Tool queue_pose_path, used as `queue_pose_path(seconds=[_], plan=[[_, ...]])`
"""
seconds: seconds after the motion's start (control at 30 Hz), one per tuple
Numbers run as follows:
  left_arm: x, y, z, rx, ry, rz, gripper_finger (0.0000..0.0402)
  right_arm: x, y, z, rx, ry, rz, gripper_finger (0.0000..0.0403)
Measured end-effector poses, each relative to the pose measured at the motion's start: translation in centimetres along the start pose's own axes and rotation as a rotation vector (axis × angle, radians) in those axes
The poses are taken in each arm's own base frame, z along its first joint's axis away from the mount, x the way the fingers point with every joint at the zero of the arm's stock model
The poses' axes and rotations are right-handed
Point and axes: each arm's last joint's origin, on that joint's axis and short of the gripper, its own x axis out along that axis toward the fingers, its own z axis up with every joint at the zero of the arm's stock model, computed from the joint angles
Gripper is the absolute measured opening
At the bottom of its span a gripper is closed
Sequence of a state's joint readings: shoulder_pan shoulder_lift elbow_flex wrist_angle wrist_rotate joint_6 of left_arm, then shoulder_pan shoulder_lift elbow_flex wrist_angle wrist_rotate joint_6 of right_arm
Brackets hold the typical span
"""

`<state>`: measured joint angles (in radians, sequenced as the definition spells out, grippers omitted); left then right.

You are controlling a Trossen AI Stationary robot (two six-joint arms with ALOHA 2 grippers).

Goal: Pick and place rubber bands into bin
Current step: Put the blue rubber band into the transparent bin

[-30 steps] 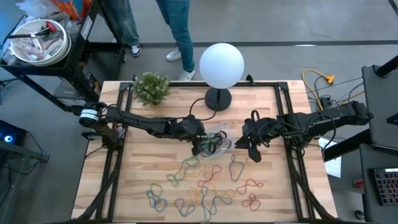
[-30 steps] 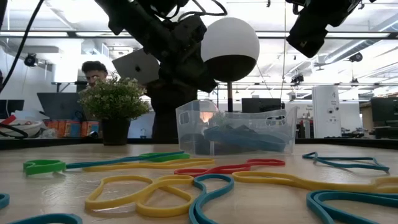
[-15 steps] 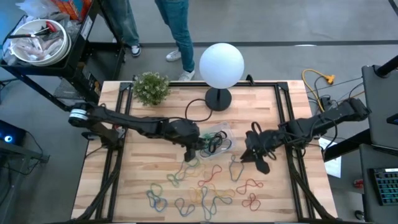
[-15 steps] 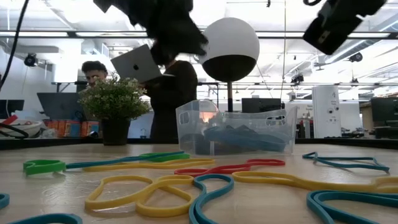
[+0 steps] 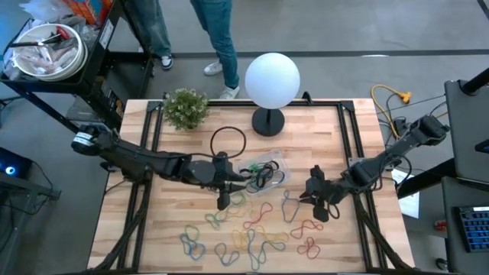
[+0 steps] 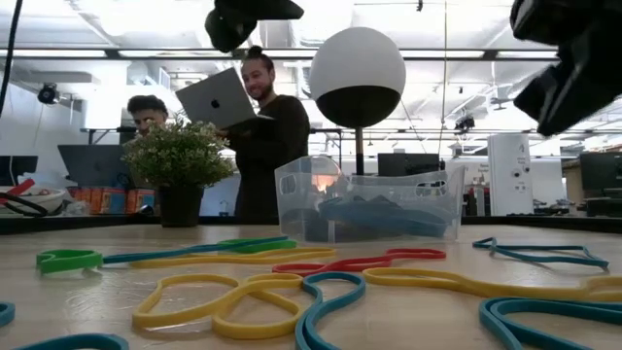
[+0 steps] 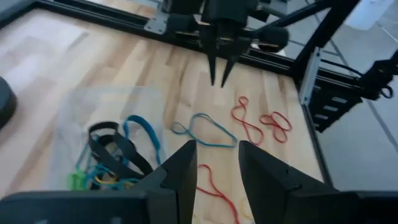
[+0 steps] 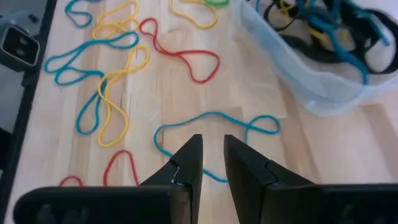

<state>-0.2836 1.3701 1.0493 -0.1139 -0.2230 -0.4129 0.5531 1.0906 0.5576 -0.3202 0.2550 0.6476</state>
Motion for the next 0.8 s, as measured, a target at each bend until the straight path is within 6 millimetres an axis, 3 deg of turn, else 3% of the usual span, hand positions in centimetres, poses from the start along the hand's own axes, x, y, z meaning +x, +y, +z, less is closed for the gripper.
queue_pose_path(seconds=[0.5,0.8], plan=[[-0.6,-2.2,-1.3,-0.059,0.008,-0.019,0.0102,5.8,0.7,-2.1,-0.044,0.182,-0.130,0.0061],[-0.8,-2.8,-1.6,-0.059,0.009,-0.026,0.0102,5.8,0.8,-2.0,0.077,0.199,-0.179,0.0061]])
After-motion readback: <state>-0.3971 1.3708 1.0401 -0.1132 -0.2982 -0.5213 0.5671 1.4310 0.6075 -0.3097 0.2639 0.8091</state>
